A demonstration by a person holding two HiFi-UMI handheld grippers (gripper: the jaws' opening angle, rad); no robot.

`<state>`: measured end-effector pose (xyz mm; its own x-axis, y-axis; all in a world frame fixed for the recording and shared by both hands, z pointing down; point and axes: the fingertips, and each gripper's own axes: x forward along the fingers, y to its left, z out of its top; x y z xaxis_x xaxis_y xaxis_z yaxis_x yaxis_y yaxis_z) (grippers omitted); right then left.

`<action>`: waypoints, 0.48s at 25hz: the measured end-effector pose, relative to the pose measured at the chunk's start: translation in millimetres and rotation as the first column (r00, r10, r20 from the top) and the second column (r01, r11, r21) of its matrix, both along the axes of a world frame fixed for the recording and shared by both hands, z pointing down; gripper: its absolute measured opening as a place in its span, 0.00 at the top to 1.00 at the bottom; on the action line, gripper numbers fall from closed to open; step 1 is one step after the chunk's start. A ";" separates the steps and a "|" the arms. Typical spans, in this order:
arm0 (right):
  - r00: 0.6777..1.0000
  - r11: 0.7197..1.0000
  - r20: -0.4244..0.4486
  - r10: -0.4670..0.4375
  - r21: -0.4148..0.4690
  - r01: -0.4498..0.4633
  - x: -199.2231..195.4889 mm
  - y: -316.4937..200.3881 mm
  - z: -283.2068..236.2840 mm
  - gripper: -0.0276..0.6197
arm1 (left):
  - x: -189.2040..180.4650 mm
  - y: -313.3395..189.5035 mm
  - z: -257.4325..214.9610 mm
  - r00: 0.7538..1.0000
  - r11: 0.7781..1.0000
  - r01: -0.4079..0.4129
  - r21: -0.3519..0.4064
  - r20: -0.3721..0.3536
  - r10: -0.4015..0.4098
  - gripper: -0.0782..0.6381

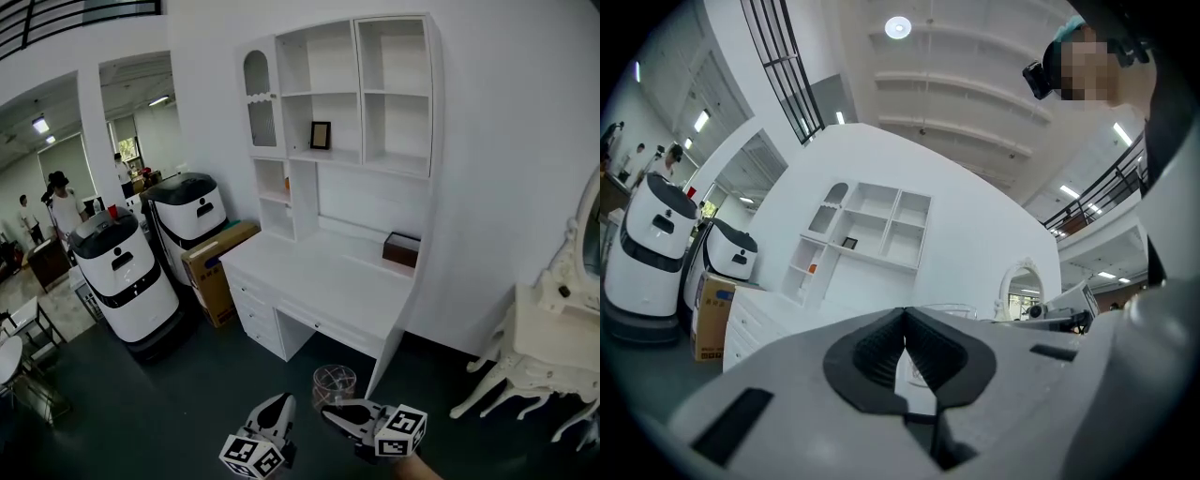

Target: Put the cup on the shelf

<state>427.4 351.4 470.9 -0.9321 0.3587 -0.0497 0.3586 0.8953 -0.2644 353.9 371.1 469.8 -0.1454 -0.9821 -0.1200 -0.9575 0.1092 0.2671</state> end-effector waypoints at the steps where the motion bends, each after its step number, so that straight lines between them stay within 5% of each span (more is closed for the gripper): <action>1: 1.000 1.000 0.004 0.003 0.002 -0.003 -12.4 -5.3 0.1 0.94 | -13.1 -5.2 0.2 1.000 1.000 0.000 0.004 0.002 0.000 0.88; 12: 1.000 1.000 -0.007 0.019 0.008 -0.019 -101.2 -47.1 12.0 0.94 | -107.2 -45.5 10.1 1.000 1.000 0.001 0.006 -0.010 -0.001 0.88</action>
